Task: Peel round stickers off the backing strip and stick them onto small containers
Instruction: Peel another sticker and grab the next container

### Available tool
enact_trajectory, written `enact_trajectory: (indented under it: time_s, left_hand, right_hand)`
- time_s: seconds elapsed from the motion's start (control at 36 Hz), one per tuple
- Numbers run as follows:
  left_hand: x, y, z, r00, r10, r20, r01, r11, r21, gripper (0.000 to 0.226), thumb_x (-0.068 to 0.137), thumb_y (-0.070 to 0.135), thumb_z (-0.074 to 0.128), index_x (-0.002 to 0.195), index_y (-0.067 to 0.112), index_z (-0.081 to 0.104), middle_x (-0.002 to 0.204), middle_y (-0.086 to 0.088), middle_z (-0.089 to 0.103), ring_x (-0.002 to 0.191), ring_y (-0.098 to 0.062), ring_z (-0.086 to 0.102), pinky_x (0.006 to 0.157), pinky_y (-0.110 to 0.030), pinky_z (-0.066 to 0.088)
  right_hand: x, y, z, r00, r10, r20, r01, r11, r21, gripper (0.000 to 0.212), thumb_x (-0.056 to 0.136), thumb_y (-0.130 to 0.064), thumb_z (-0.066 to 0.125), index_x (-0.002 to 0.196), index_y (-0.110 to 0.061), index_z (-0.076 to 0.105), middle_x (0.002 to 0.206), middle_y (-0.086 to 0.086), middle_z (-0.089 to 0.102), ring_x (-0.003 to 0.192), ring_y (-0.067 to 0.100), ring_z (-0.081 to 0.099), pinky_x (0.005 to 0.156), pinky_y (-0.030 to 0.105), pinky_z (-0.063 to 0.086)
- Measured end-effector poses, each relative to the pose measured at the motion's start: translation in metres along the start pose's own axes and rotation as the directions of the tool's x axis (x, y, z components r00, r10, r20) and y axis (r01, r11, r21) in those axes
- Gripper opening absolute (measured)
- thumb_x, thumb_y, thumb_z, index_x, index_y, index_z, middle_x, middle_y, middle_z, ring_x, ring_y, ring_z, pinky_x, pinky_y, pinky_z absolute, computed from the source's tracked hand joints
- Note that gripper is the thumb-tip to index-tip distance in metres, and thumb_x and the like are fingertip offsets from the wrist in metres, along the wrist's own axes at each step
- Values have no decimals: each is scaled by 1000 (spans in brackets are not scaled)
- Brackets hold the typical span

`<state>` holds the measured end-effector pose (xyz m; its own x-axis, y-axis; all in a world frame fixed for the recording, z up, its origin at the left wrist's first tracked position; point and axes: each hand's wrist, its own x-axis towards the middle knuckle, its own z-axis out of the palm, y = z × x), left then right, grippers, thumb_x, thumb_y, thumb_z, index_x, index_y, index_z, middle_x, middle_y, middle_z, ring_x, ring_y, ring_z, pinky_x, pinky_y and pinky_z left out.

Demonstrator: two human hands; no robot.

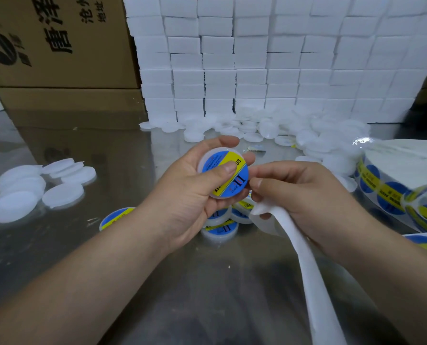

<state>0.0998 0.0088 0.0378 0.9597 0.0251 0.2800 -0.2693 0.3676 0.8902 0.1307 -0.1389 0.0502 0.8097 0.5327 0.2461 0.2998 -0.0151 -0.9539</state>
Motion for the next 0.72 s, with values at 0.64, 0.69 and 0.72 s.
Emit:
enact_trajectory:
  time_s: [0.64,0.69,0.72]
  left_hand:
    - [-1,3,3,888,286,-360,-91,877,471,11,78,21,67,77,27,57,51,8,60,33,-13,53,34,-16,38]
    - [0,5,0,870,292,-397,-73,873,483,13,78,22,69,73,28,59,54,13,60,34,-11,53,35,-19,43]
    - [0,6,-1,859,308,-409,-76,867,493,14,78,21,69,71,28,59,54,14,59,35,-9,52,35,-19,44]
  right_hand:
    - [19,11,-32,916,14,-401,-223,848,-480,20,82,-29,58,68,-16,64,75,-8,66,66,2,57,62,19,44]
    - [21,12,-34,934,79,-349,-282,763,-581,16,83,-29,57,70,-23,63,78,-6,64,71,8,54,65,26,42]
    - [22,13,-36,939,110,-325,-304,707,-639,14,83,-29,55,73,-24,63,80,-5,64,74,10,54,66,27,42]
